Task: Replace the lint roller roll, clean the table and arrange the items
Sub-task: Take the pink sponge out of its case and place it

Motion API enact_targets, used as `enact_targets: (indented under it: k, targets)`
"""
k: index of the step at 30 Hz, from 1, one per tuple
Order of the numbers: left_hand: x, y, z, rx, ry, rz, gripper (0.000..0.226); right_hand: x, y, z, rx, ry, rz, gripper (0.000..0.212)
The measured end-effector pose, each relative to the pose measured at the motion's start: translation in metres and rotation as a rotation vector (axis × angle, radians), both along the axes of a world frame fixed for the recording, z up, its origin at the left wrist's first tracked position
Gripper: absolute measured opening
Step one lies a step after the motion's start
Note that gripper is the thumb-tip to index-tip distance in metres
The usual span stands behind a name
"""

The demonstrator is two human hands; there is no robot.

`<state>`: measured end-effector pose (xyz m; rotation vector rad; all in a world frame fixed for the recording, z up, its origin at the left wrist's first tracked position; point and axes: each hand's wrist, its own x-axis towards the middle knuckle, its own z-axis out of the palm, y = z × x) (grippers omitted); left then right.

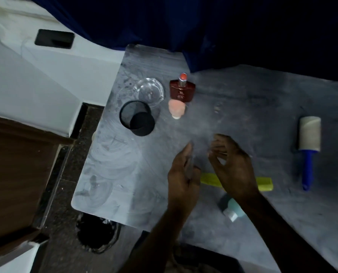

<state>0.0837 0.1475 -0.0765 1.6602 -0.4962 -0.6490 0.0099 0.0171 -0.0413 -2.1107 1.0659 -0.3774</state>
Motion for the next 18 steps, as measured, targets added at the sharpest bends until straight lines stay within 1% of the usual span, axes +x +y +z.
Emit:
enact_targets:
  k: [2,4,7,10,12,14,15,16,18]
  targets:
    - [-0.015,0.01,0.006,0.056,-0.009,-0.109,0.052,-0.028,0.011,0.002,0.026,0.027,-0.02,0.043]
    - [-0.024,0.016,0.013,0.123,-0.063,-0.213,0.049,-0.051,0.021,0.004,0.063,0.047,-0.051,0.046]
    - [-0.032,0.016,0.02,0.246,-0.09,-0.334,0.045,-0.081,0.031,0.008,0.123,0.037,-0.116,0.048]
    - [-0.04,0.009,0.024,0.34,-0.168,-0.443,0.049,-0.113,0.04,0.013,0.11,0.008,-0.284,0.042]
    - [-0.047,0.003,0.026,0.376,-0.261,-0.497,0.044,-0.134,0.045,0.015,0.084,0.017,-0.398,0.037]
    - [-0.053,-0.004,0.024,0.401,-0.321,-0.52,0.036,-0.152,0.049,0.01,0.075,0.079,-0.452,0.033]
    - [-0.055,-0.008,0.022,0.422,-0.331,-0.538,0.033,-0.159,0.051,0.006,0.13,0.107,-0.477,0.032]
    - [-0.058,-0.011,0.02,0.447,-0.335,-0.566,0.033,-0.163,0.054,0.001,0.236,0.11,-0.508,0.031]
    - [-0.065,-0.014,0.016,0.487,-0.323,-0.629,0.033,-0.167,0.061,-0.008,0.463,0.031,-0.568,0.026]
